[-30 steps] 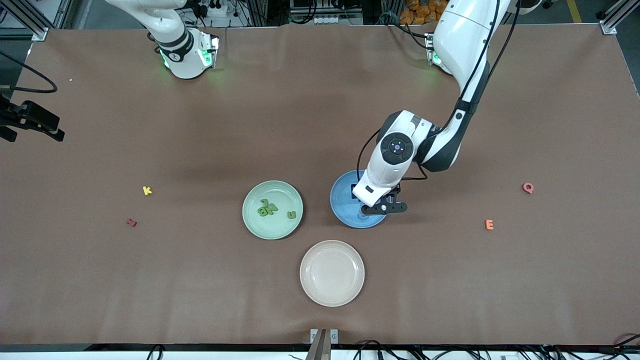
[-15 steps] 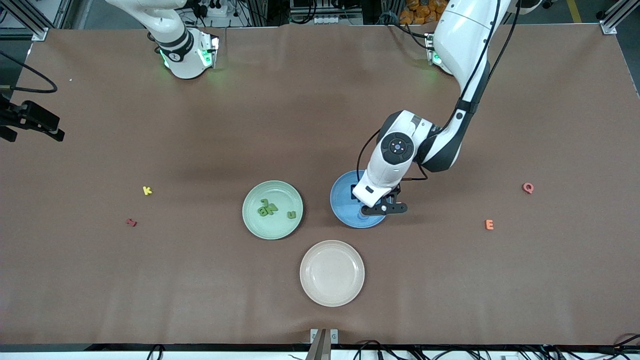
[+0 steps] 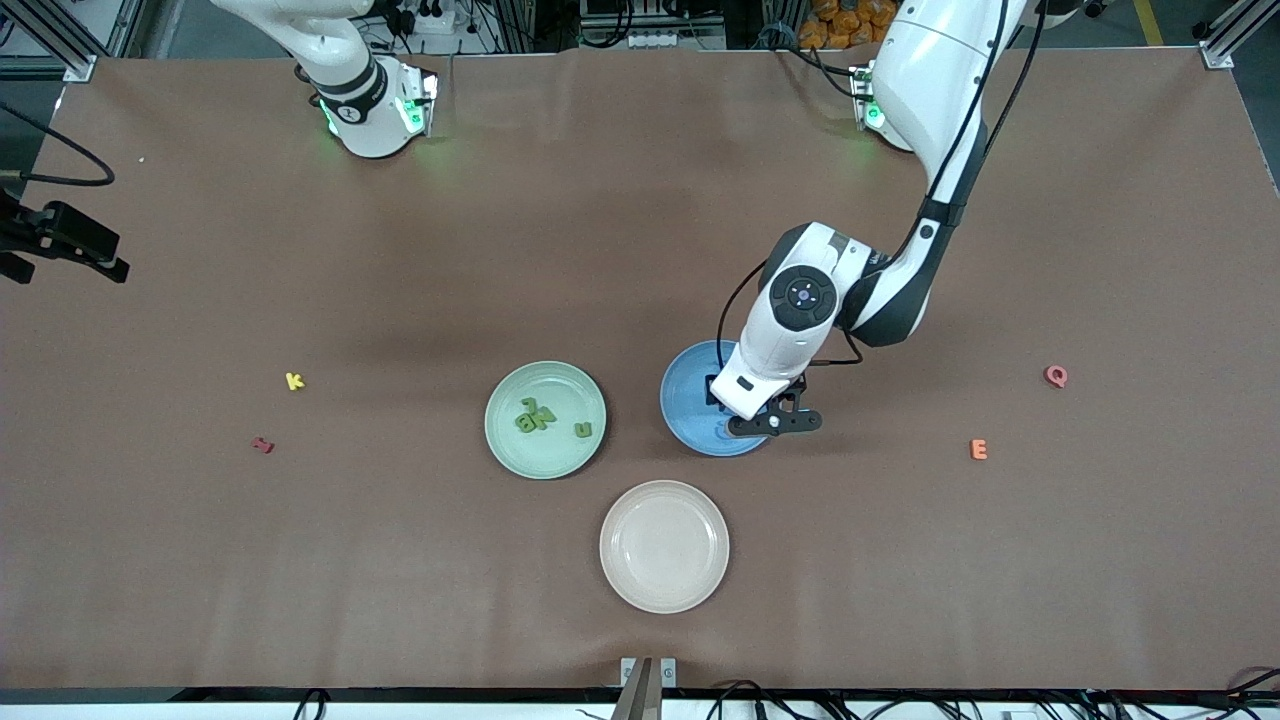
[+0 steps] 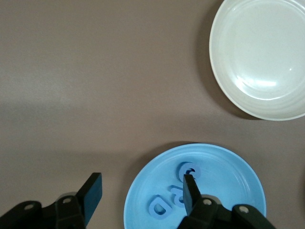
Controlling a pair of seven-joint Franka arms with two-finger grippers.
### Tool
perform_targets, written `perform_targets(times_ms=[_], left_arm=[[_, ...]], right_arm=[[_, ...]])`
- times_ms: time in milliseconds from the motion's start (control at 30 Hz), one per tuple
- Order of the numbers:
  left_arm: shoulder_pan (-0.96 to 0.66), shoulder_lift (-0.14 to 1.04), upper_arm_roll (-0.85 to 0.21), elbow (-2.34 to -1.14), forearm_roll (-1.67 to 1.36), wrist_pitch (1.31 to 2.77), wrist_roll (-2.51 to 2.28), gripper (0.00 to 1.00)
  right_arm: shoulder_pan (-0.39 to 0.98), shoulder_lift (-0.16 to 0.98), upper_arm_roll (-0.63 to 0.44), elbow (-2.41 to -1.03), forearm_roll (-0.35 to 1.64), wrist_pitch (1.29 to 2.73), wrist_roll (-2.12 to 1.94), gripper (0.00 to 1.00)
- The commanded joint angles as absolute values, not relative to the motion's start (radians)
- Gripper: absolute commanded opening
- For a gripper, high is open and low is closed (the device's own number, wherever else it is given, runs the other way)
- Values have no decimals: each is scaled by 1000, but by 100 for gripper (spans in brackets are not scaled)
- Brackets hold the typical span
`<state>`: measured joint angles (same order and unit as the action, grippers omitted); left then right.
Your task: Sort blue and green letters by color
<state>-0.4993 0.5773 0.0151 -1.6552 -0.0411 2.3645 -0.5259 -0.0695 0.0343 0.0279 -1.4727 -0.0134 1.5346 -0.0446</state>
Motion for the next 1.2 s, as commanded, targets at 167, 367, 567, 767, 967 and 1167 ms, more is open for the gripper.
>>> perform_targets(times_ms=[167, 367, 567, 767, 967, 1167], left_arm=[[-459, 554, 5, -1658, -20, 2353, -474, 77], [-407, 545, 3, -1664, -6, 2352, -397, 77], [-318, 531, -34, -1667, -5, 2329, -319, 77], [-233, 520, -55, -1667, 14, 2299, -275, 77], [-152, 517, -94, -1667, 72, 2276, -262, 77], [-108, 508, -101, -1666, 110, 2255, -261, 77]], right_arm=[[-80, 21, 37, -1482, -25, 1525, -40, 100], [-80, 21, 37, -1482, -26, 1525, -40, 100], [-80, 25, 37, -1482, -26, 1526, -40, 100], [-80, 25, 37, -1482, -26, 1526, -40, 100], [-80, 25, 37, -1482, -26, 1526, -40, 100], [-80, 25, 37, -1482, -26, 1526, -40, 100]])
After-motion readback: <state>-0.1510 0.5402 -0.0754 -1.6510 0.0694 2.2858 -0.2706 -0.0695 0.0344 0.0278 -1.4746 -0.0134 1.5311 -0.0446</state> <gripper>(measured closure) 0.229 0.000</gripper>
